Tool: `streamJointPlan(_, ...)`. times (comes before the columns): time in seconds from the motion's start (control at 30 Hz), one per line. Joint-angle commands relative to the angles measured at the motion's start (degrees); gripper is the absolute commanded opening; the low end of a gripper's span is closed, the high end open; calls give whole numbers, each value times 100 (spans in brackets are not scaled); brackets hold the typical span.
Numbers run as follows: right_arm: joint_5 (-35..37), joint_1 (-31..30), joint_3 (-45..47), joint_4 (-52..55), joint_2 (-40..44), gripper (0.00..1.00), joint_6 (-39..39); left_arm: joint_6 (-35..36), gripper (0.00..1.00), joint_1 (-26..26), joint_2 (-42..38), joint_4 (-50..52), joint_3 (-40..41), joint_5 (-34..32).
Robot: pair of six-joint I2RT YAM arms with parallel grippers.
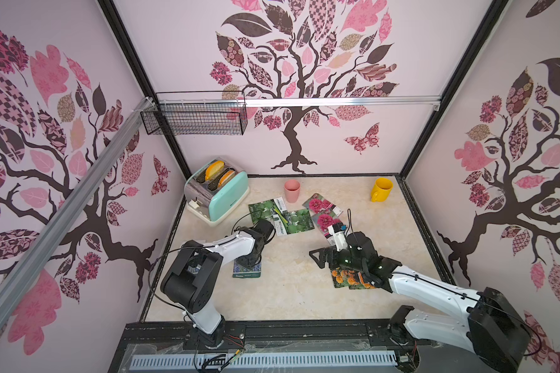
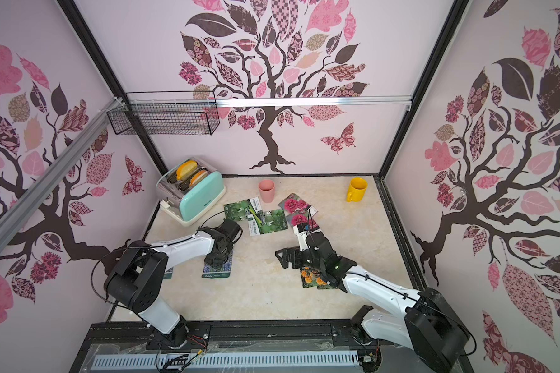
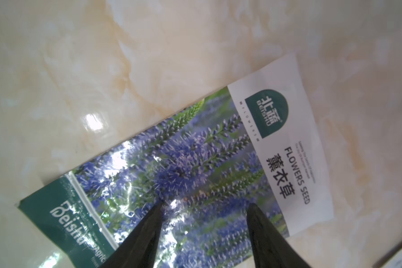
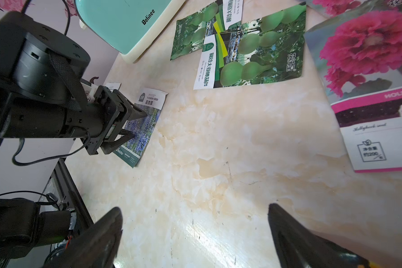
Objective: Arrange the seed packets in a row
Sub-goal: Move the seed packet to the center of the board.
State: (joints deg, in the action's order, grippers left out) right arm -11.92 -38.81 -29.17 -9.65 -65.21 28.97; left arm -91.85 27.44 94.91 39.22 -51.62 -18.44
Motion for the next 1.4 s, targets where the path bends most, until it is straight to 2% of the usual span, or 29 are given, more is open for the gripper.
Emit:
streamJointPlan(0.0,-111,31,16,-124,-47,99,98,224,62,-230,185,-116,424,195)
streamJointPlan(0.27,-188,31,-6,-245,-226,99,149,613,62,-918,-277,-246,940,252)
streamJointPlan(0.5,-173,31,-1,-326,-351,99,135,1383,62,-1418,-449,-490,1160,374)
streamJointPlan(0.97,-95,34,-63,-242,-334,99,44,1600,62,-1550,-647,-163,991,341)
streamJointPlan(1.2,-77,34,-63,-214,-308,99,29,1697,62,-1864,-880,-92,1063,402)
streamJointPlan(1.37,-49,38,-63,-196,-291,99,10,1870,63,-1902,-982,-43,953,385)
